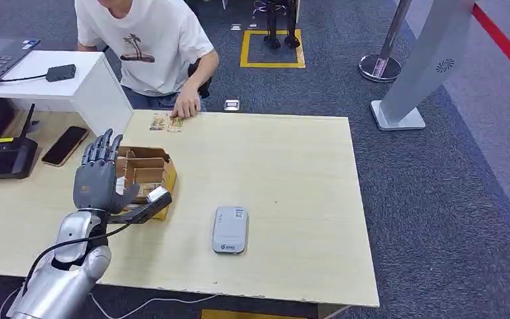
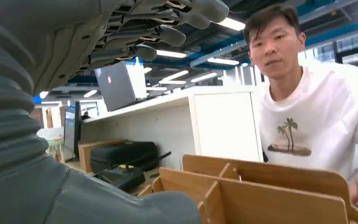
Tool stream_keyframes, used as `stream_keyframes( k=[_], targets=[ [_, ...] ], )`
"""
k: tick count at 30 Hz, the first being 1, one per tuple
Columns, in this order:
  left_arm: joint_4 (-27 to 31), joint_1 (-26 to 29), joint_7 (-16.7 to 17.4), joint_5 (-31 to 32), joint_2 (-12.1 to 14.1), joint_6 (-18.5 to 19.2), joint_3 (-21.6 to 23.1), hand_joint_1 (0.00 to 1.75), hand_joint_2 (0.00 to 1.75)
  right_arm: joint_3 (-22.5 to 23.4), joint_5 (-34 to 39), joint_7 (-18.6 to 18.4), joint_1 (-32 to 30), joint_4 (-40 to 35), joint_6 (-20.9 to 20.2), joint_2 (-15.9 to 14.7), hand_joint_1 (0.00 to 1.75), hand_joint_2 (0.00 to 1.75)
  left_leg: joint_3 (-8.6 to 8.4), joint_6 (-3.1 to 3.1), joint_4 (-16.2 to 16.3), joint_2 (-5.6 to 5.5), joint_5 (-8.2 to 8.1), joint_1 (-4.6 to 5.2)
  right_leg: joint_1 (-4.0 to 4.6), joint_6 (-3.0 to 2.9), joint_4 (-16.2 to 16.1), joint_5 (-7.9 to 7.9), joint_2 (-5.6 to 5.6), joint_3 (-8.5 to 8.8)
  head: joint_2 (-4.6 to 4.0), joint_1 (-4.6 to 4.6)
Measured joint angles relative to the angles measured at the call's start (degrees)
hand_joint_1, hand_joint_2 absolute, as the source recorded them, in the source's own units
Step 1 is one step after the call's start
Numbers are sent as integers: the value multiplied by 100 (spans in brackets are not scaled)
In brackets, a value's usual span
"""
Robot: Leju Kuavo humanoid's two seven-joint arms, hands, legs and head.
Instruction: Pass the card to the sensor for recognition and then transmit it.
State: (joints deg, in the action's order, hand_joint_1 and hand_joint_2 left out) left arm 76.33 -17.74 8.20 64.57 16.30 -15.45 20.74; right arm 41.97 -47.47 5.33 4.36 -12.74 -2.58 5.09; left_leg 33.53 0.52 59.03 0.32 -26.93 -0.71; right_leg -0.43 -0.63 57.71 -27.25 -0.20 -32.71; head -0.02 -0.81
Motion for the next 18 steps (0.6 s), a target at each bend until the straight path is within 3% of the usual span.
stream_keyframes(
  k=[6,8,18],
  targets=[
    [-55,-42,-5,-33,-52,46,35,0,175,2,30,11,-4,0,11,0,0,0,1,0,0,-1,0,0,0,0,0,0,0,0,0,-2],
    [-365,-421,2,-83,-310,269,394,0,175,136,186,122,-140,0,72,0,0,0,2,0,0,2,0,0,0,2,0,2,1,-1,0,-2],
    [-470,-610,39,-74,-444,267,555,0,175,291,295,140,-186,0,72,2,0,0,4,0,0,6,0,0,0,2,0,2,8,-2,0,0]
  ],
)
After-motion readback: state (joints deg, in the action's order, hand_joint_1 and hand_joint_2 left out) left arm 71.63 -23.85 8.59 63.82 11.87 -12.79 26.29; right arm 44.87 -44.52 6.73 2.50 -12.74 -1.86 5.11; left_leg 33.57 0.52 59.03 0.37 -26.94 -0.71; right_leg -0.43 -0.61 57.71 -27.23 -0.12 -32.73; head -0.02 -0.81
